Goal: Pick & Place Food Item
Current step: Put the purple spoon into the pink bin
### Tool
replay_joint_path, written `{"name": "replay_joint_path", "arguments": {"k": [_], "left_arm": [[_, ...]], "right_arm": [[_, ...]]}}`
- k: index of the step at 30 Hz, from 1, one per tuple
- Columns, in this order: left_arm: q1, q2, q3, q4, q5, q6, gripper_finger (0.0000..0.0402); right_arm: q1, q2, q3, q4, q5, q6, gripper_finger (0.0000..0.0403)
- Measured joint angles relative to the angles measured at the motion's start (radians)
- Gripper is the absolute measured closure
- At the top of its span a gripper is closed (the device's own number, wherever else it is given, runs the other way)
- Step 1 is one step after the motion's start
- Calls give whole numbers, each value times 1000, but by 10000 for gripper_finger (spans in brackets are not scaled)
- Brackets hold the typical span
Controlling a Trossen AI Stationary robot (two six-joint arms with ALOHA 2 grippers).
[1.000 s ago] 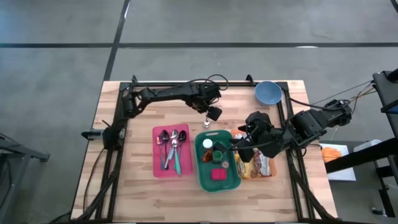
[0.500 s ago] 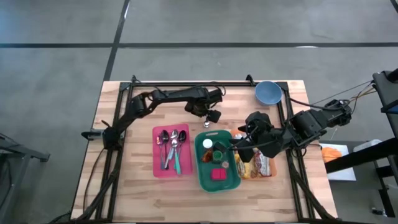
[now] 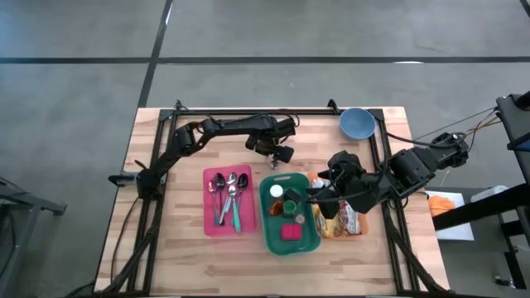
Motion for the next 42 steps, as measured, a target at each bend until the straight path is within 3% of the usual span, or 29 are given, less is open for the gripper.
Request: {"name": "replay_joint_path", "arguments": {"k": [9, 25, 28, 33, 42], "left_arm": [[26, 0, 0, 10, 3, 17, 290], [47, -9, -83, -19, 49, 54, 299], [47, -11, -85, -28, 50, 55, 321], [47, -11, -86, -35, 48, 105, 391], [47, -11, -87, -33, 51, 166, 400]], "right_arm": [[29, 1, 0, 1, 2, 18, 84], [57, 2, 0, -2, 5, 32, 84], [57, 2, 0, -2, 5, 31, 84], [57, 2, 0, -1, 4, 36, 84], [57, 2, 0, 0, 3, 68, 84]]}}
